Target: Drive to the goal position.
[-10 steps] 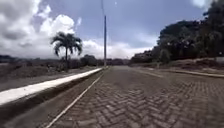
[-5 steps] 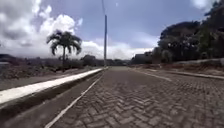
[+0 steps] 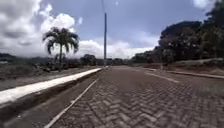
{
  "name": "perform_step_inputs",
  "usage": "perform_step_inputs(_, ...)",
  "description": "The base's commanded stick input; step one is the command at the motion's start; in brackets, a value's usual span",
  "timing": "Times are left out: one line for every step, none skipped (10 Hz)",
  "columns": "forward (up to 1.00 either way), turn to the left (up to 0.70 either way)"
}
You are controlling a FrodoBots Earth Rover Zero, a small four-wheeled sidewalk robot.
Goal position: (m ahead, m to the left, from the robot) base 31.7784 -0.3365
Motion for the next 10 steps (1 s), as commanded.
perform_step_inputs(1.00, 0.00)
perform_step_inputs(1.00, 0.00)
perform_step_inputs(1.00, 0.00)
perform_step_inputs(1.00, 0.00)
perform_step_inputs(1.00, 0.00)
perform_step_inputs(1.00, 0.00)
perform_step_inputs(1.00, 0.00)
perform_step_inputs(1.00, 0.00)
perform_step_inputs(1.00, 0.00)
perform_step_inputs(1.00, 0.00)
